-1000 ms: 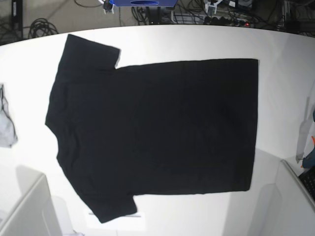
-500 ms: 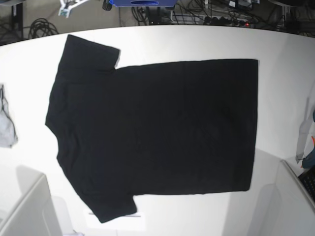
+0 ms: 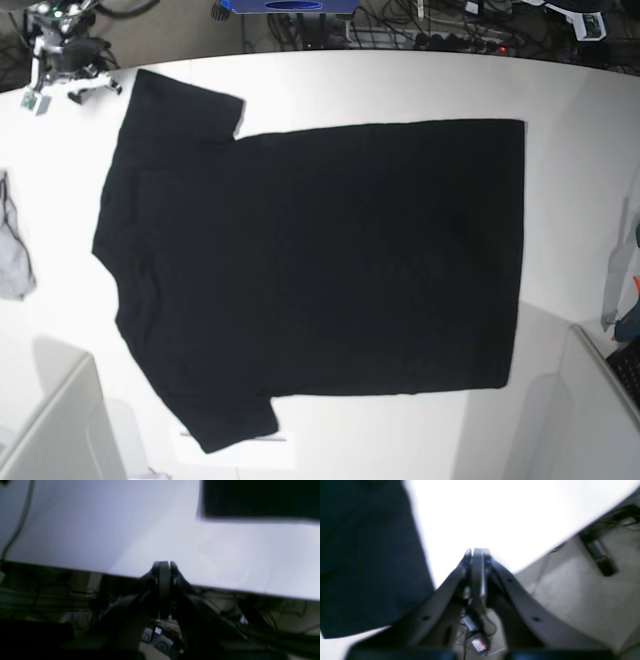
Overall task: Fold the T-shirt properly
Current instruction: 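Lower both grippers and grasp the shirt at each shoulder corner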
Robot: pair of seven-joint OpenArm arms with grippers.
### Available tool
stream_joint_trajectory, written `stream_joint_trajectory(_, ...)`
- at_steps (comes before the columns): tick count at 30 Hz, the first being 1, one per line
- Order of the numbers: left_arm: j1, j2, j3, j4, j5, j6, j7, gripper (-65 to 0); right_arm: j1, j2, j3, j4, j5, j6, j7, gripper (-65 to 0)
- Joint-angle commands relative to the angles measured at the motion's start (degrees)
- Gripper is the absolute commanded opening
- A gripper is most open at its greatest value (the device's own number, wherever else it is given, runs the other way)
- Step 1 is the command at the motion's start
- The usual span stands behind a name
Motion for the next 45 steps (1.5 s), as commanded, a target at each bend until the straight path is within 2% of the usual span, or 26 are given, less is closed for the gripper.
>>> stream_joint_trajectory(1,1.15,-0.56,-1.09,0.85,-0.05,0.3,-0.9,-65.0,1.81,0.89,1.0,1.01,1.45,1.99,-1.83,-45.8)
stream_joint_trajectory(3,1.06,-0.47,-1.53,1.46,-0.05,0.3,-0.81,-65.0,5.15,1.16,2.15,0.4,1.89,5.06,-5.87,-35.7)
stream_joint_trajectory(7,-0.96,-0.12,-1.62,0.85,-0.57,0.38,-0.9,-65.0,10.6,1.33,4.96,-3.74,1.81,10.78,-8.86,-29.7)
stream_joint_trajectory(11,-3.34,2.43,-1.7,0.06,-0.66,0.47,-1.34,-65.0,13.41,3.44,5.31,-8.83,1.89,13.33,-12.02,-27.5)
stream_joint_trajectory(14,-3.6,2.52,-1.7,0.23,-0.66,0.47,-1.34,-65.0,13.76,3.36,5.05,-10.06,1.89,13.94,-13.34,-26.1)
stream_joint_trajectory(18,-4.57,2.52,-1.18,0.41,-0.57,0.47,-0.81,-65.0,13.76,3.18,4.7,-10.5,1.89,17.72,-13.7,-26.6)
stream_joint_trajectory(20,-5.09,2.52,-1.26,0.14,-0.49,0.47,1.83,-65.0,13.76,2.3,4.52,-10.5,1.89,17.9,-13.7,-26.6)
stream_joint_trajectory(23,-6.59,2.52,-1.79,0.76,-0.57,0.38,9.74,-65.0,12.97,2.04,2.32,-10.5,1.89,17.99,-13.7,-26.3)
stream_joint_trajectory(24,-7.2,2.52,-1.79,0.76,-0.66,0.38,11.59,-63.2,12.62,2.04,1.09,-10.5,1.89,17.99,-13.7,-26.3)
stream_joint_trajectory(26,-7.64,2.52,-1.7,0.76,-0.66,0.38,12.29,-50.8,12.53,1.77,-0.49,-11.03,1.89,17.99,-13.7,-26.3)
stream_joint_trajectory(27,-7.64,2.61,-1.7,0.93,-0.66,0.38,12.29,-47.2,12.53,1.77,-0.93,-11.74,1.89,17.99,-13.7,-26.3)
stream_joint_trajectory(34,-10.81,2.7,-1.7,1.46,-0.93,0.38,12.82,-32.7,12.09,1.77,-0.93,-15.96,1.89,17.99,-13.17,-26.7)
stream_joint_trajectory(37,-12.13,2.61,-1.7,1.37,-6.55,0.3,12.9,-23.7,11.48,1.77,-1.28,-15.69,1.89,17.99,-13.17,-26.7)
stream_joint_trajectory(39,-12.21,2.43,-1.7,1.37,-12.27,0.3,12.99,-21.1,11.3,1.77,-1.19,-15.78,1.89,17.99,-13.17,-27.0)
stream_joint_trajectory(41,-13.8,1.29,-1.18,1.37,-16.22,0.3,13.34,-20.9,11.3,1.77,-0.84,-16.13,1.98,17.99,-13.17,-31.5)
stream_joint_trajectory(43,-16.08,1.03,-1.26,0.76,-18.42,0.3,17.04,-19.9,11.3,1.77,-0.84,-16.22,1.98,17.99,-13.17,-42.5)
stream_joint_trajectory(45,-19.69,1.2,-1.97,-0.38,-20.62,0.3,23.45,-19.9,11.3,1.77,-0.84,-16.22,1.98,17.99,-13.17,-57.6)
